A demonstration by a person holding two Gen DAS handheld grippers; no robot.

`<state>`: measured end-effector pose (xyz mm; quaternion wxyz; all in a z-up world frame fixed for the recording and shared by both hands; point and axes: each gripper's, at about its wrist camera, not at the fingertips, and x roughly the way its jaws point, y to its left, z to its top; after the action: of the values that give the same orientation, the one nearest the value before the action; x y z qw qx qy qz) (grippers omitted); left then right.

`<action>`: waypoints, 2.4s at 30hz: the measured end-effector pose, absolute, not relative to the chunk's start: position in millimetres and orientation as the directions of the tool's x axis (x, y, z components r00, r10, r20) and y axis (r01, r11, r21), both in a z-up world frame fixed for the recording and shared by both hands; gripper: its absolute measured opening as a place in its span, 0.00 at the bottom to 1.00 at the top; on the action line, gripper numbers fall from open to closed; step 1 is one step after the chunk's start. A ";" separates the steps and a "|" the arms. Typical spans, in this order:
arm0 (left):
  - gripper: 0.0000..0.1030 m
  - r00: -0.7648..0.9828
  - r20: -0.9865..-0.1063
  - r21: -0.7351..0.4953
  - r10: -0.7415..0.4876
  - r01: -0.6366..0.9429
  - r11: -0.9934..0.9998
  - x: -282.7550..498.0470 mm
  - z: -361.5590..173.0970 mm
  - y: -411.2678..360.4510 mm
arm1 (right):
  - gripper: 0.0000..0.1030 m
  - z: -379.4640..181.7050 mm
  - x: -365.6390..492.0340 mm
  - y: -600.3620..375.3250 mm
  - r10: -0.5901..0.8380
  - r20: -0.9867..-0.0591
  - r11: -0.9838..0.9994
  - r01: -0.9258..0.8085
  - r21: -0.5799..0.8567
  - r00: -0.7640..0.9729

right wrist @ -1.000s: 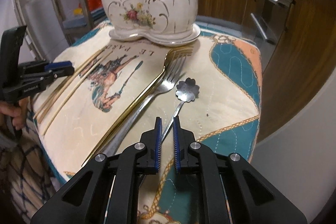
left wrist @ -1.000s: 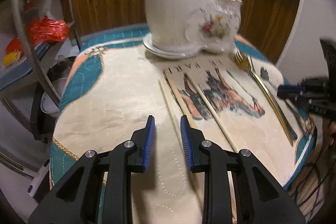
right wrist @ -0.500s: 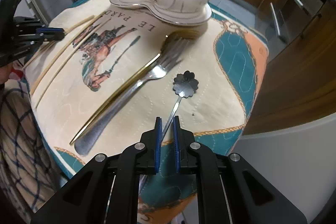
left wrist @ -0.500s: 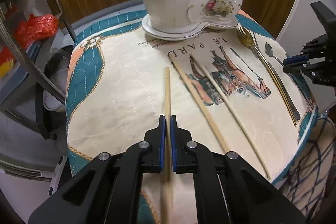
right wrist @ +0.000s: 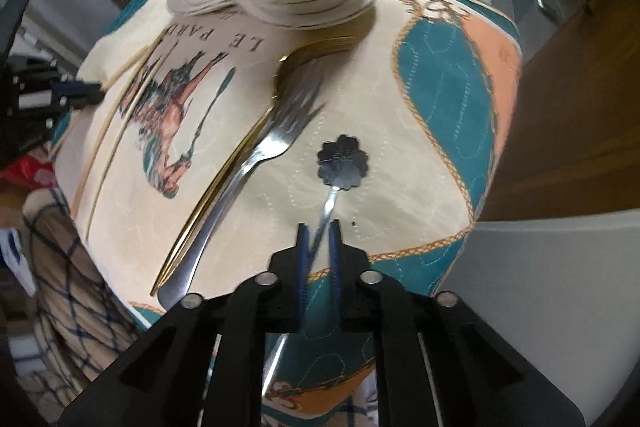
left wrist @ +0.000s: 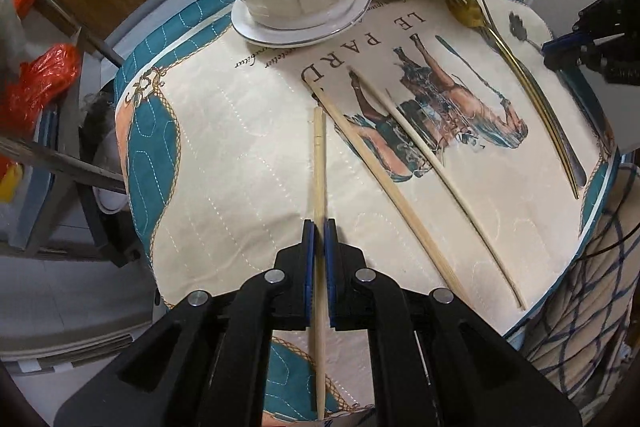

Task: Organize utensils
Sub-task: 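Lift the chopstick and spoon and lower them into the white holder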

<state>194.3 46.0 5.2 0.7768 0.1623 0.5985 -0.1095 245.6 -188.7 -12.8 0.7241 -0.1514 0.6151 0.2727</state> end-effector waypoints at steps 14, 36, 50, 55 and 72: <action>0.05 0.581 -0.802 -0.050 -0.138 0.164 0.985 170.8 53.5 92.4 | 0.04 12.4 244.7 -229.7 0.522 -0.816 0.793 -0.493 0.358 0.247; 0.05 0.923 -0.236 -0.335 -0.304 0.216 0.917 189.4 130.1 90.2 | 0.04 101.0 250.9 -228.6 0.733 -0.304 0.671 -0.572 0.471 0.609; 0.05 0.971 -0.037 -0.316 -0.238 0.214 0.924 238.6 164.7 82.3 | 0.04 129.9 295.8 -188.0 0.694 -0.123 0.691 -0.608 0.391 0.709; 0.05 0.975 -0.014 -0.295 -0.222 0.208 0.932 254.0 159.4 75.5 | 0.04 121.6 308.3 -176.4 0.650 -0.144 0.740 -0.579 0.341 0.746; 0.05 0.951 -0.237 -0.231 -0.199 0.143 0.962 255.1 107.2 57.9 | 0.04 78.7 296.6 -157.2 0.615 -0.346 0.788 -0.561 0.253 0.708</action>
<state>255.1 57.9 107.2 0.9820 -0.1063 0.1299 -0.0870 296.6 -157.2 78.7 0.9220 0.0644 0.2101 0.3188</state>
